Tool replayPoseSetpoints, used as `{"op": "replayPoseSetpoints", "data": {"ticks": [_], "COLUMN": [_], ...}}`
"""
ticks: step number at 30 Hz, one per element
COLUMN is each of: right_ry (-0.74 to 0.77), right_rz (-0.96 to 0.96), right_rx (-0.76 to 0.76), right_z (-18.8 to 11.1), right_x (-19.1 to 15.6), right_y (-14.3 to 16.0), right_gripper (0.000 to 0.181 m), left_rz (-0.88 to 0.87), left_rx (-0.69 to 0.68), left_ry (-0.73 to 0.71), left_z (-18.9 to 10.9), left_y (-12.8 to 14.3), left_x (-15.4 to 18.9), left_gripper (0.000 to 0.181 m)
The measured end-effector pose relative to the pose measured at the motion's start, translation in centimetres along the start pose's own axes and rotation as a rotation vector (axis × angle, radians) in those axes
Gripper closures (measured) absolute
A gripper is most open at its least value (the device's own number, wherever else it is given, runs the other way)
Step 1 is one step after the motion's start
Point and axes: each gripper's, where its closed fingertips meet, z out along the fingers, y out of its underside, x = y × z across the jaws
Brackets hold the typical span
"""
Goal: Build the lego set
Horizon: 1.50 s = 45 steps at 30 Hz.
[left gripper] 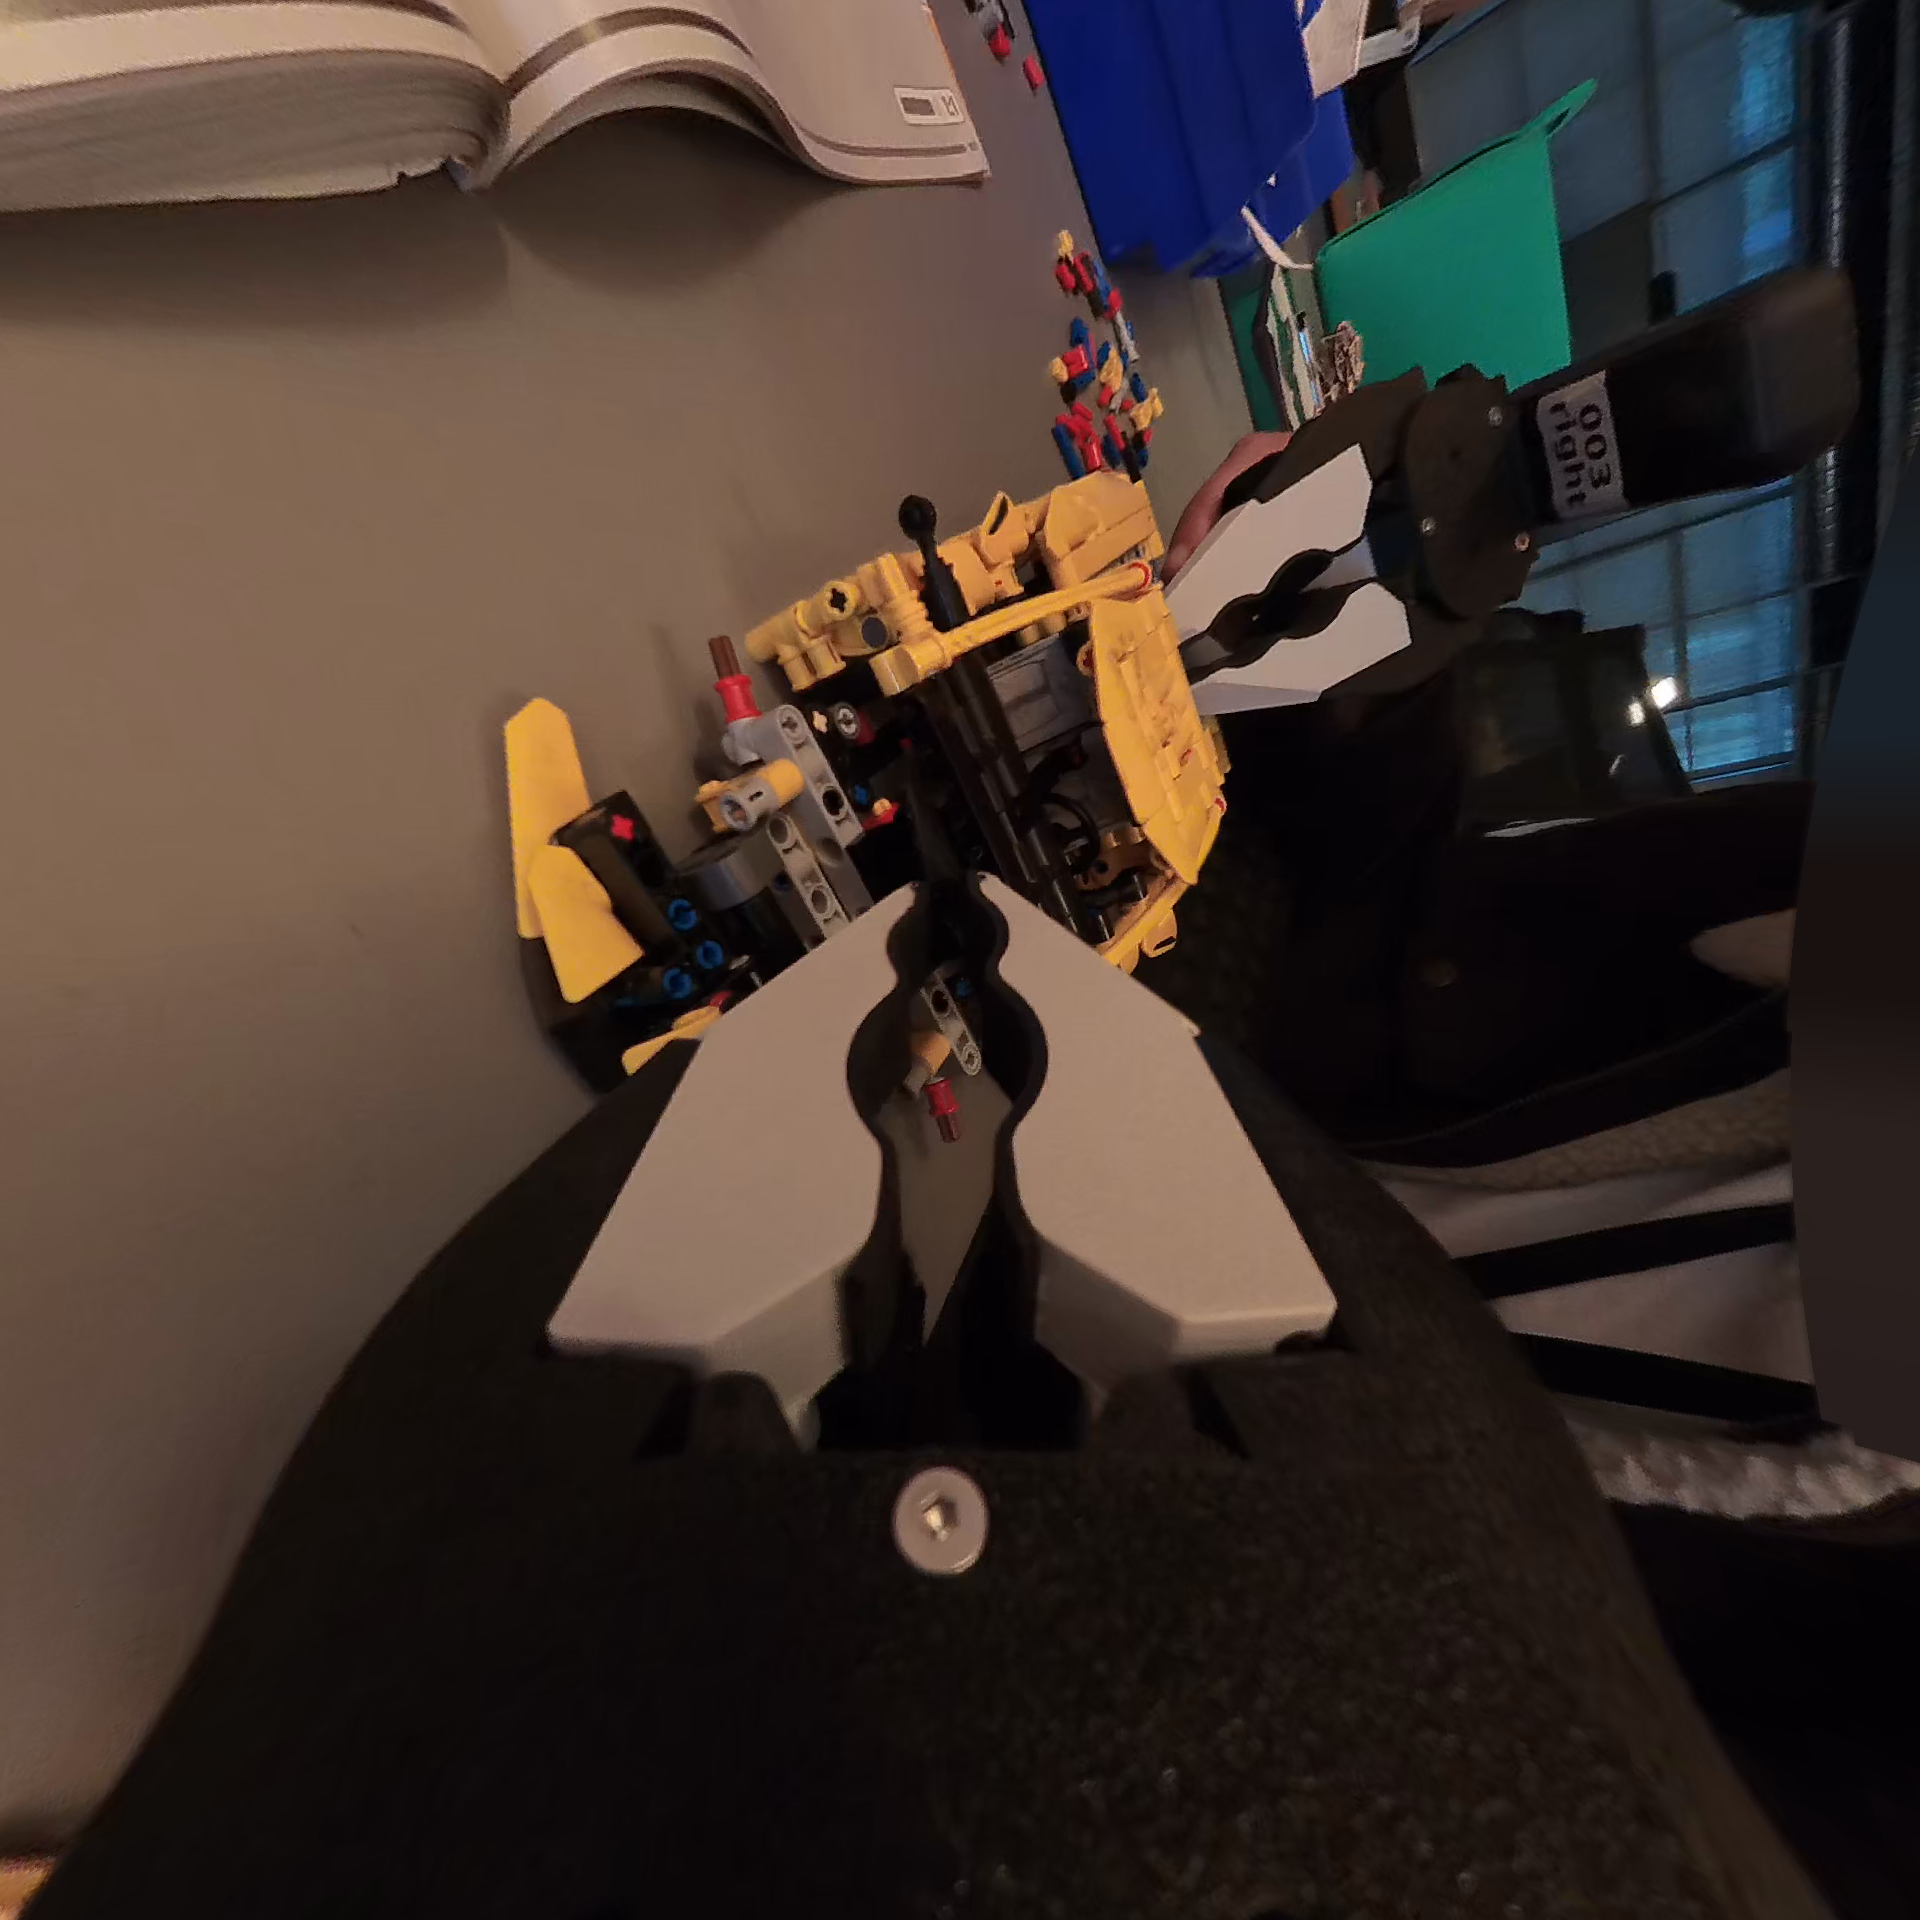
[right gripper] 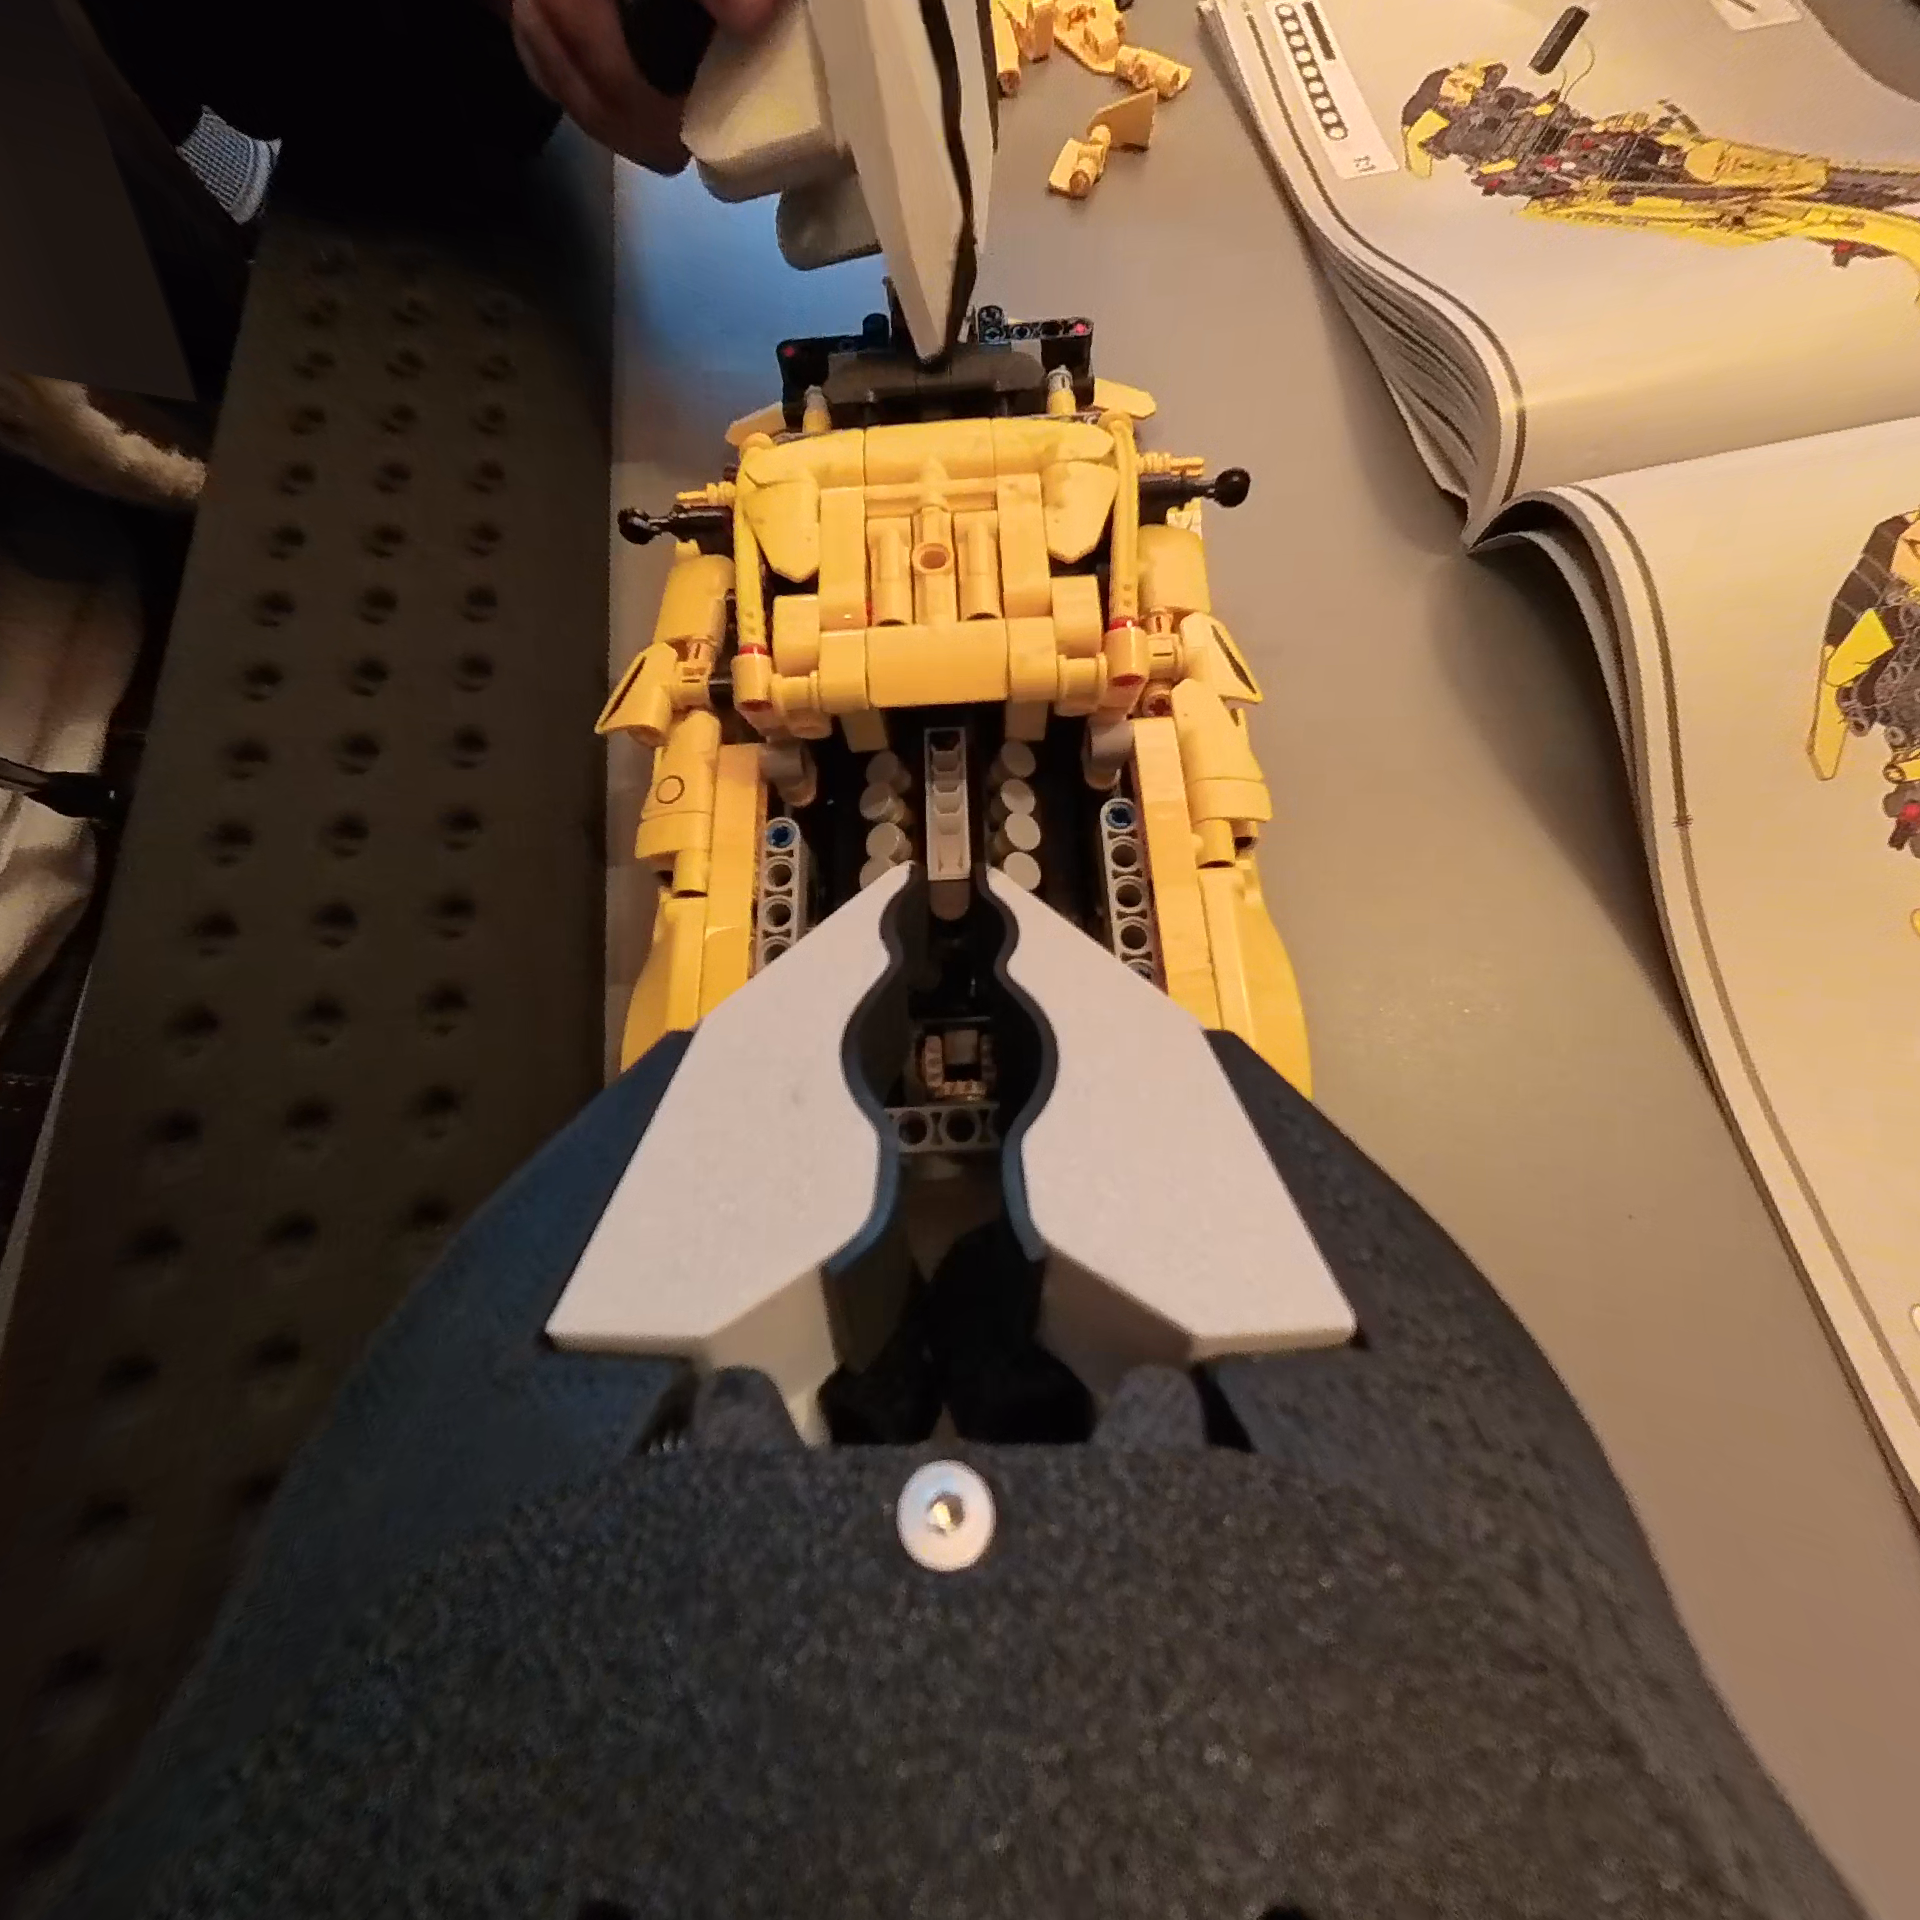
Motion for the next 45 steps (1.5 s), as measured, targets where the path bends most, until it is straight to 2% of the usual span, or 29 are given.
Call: {"op": "replayPoseSetpoints", "data": {"ticks": [7, 21, 30, 41, 43, 45], "right_ry": [-0.005, -0.007, -0.014, -0.008, 0.016, 0.055], "right_rz": [-0.001, -0.001, 0.002, 0.007, 0.015, 0.055], "right_rx": [0.001, 0.006, -0.009, 0.011, -0.009, 0.028], "right_z": [0.1, 0.1, 0.2, 0.1, -0.9, -2.7], "right_x": [0.0, -0.1, -0.1, -0.1, 0.2, 0.8], "right_y": [0.0, 0.0, 0.0, -0.1, 0.0, -1.6], "right_gripper": [0.175, 0.175, 0.175, 0.175, 0.163, 0.150], "left_rz": [-0.091, -0.084, -0.042, -0.012, 0.003, 0.010], "left_rx": [-0.019, -0.049, -0.035, -0.021, -0.014, 0.005], "left_ry": [0.126, 0.205, 0.160, 0.172, 0.173, 0.186], "left_z": [0.0, -0.1, 0.2, 0.0, 0.0, -0.2], "left_y": [-0.1, 0.0, -0.1, 0.1, 0.0, -0.1], "left_x": [0.4, 0.2, 0.4, 0.2, 0.3, 0.5], "left_gripper": [0.180, 0.179, 0.180, 0.178, 0.178, 0.172]}}
